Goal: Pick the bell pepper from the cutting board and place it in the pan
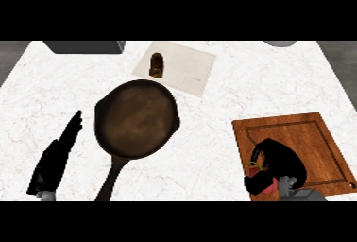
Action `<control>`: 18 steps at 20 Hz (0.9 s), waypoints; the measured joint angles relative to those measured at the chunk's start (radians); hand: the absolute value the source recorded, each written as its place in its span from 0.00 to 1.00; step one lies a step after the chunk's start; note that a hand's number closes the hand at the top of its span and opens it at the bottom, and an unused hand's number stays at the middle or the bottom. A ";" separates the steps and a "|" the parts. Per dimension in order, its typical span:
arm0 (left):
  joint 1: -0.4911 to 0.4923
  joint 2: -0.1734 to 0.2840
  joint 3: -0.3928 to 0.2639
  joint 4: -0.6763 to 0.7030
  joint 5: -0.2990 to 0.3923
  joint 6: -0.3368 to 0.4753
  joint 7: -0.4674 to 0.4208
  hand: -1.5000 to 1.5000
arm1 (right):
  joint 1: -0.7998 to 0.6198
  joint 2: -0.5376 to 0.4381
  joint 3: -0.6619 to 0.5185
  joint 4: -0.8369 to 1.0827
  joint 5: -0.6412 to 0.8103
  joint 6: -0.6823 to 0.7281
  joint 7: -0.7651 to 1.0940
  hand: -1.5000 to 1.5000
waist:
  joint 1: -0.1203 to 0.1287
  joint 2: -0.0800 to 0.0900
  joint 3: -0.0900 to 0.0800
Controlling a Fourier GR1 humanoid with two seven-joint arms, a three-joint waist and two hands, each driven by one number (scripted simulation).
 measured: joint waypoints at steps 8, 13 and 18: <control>-0.005 0.012 0.019 -0.009 0.012 -0.018 0.008 0.50 | -0.078 0.001 0.134 -0.138 0.263 -0.187 0.028 1.00 | 0.004 0.000 0.006; -0.023 0.012 0.024 -0.004 0.015 -0.022 0.021 0.50 | -0.192 -0.001 0.209 -0.213 0.397 -0.285 -0.015 1.00 | 0.006 0.001 0.006; -0.017 0.000 0.019 0.006 0.002 -0.019 0.000 0.50 | -0.354 0.090 0.243 -0.153 0.454 -0.311 -0.014 1.00 | 0.012 0.004 0.006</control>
